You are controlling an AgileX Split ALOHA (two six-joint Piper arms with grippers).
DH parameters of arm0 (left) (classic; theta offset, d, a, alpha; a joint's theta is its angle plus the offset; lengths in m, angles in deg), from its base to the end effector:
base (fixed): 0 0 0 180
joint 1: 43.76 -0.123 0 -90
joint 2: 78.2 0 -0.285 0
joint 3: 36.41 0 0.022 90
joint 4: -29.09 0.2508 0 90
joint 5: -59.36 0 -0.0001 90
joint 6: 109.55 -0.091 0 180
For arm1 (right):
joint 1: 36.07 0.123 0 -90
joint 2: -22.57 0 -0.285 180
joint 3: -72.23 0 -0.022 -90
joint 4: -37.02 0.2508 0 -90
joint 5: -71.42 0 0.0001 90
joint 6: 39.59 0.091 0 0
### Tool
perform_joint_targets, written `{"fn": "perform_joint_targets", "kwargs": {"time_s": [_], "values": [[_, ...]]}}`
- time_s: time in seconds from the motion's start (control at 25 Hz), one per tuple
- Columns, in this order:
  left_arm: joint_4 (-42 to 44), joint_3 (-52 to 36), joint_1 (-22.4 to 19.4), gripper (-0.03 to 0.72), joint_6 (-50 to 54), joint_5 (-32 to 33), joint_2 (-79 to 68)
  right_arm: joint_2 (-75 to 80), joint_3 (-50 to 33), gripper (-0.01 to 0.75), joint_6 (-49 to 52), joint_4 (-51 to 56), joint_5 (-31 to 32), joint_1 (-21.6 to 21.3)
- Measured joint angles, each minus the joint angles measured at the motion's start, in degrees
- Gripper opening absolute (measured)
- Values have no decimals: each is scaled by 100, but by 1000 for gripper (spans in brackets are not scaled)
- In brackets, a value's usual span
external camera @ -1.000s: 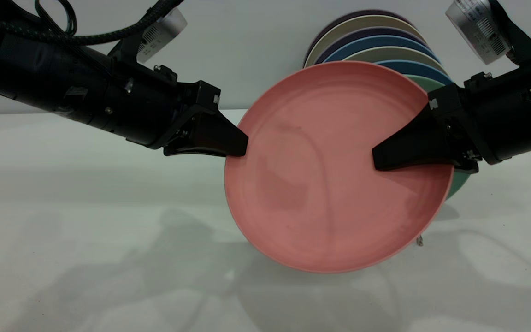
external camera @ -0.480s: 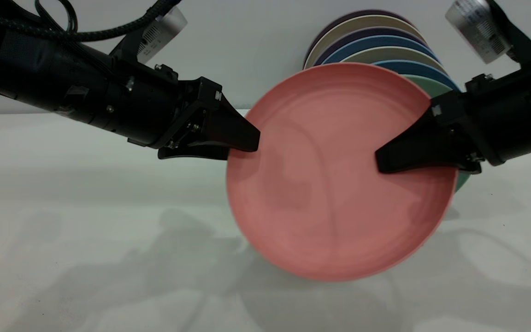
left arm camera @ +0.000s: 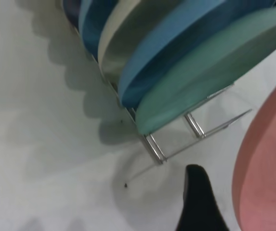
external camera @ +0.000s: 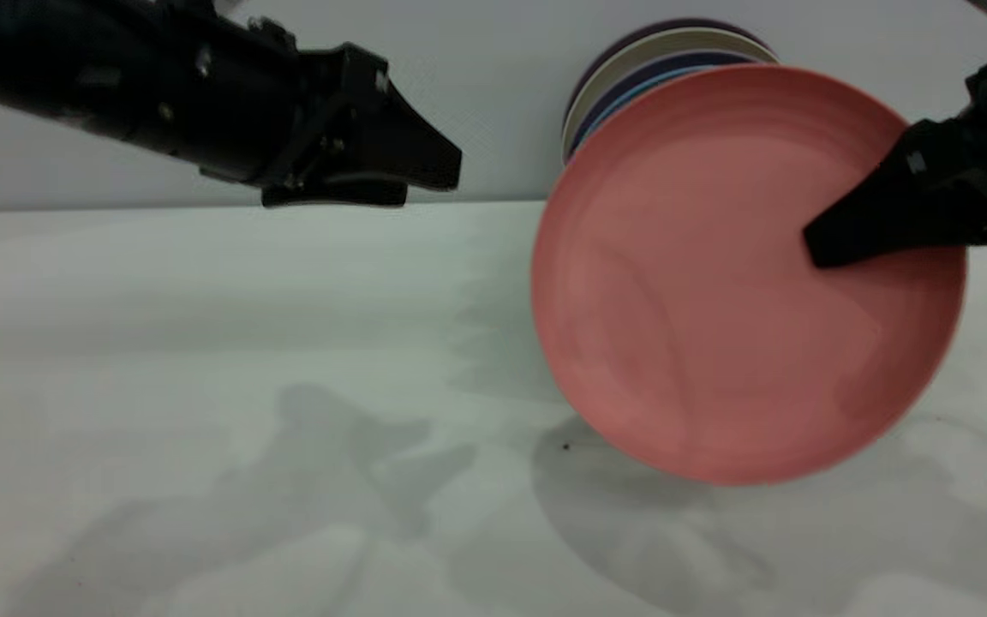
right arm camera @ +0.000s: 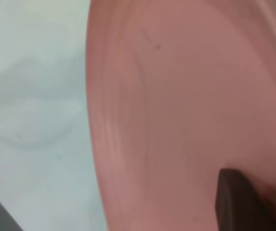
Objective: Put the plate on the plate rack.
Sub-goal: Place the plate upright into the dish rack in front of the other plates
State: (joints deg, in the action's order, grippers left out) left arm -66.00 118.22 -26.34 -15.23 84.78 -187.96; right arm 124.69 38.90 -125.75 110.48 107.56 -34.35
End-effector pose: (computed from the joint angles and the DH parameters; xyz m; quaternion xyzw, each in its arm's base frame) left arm 0.3216 -0.1418 0.1732 0.1459 0.8862 -0.2876 0.3327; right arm 0.2904 0.0603 0.1753 -0.2264 0.8918 0.2472 0.3037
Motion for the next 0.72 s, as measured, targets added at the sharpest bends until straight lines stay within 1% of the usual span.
{"fn": "perform_joint_targets", "kwargs": {"time_s": [0.12,0.24,0.48,0.6,0.72], "values": [[0,-4,0,500,0,-43,36,-338,162,130,672,-1033,-249,107],[12,-34,0,500,0,-69,40,-658,395,130,1423,-2261,-440,344],[24,-47,0,500,0,-123,40,-841,806,130,2976,-4659,-790,1264],[58,-47,0,500,0,-143,40,-841,920,129,3913,-6091,-897,1636],[64,-47,0,500,0,-158,42,-841,1012,129,4970,-7500,-897,1866]]}}
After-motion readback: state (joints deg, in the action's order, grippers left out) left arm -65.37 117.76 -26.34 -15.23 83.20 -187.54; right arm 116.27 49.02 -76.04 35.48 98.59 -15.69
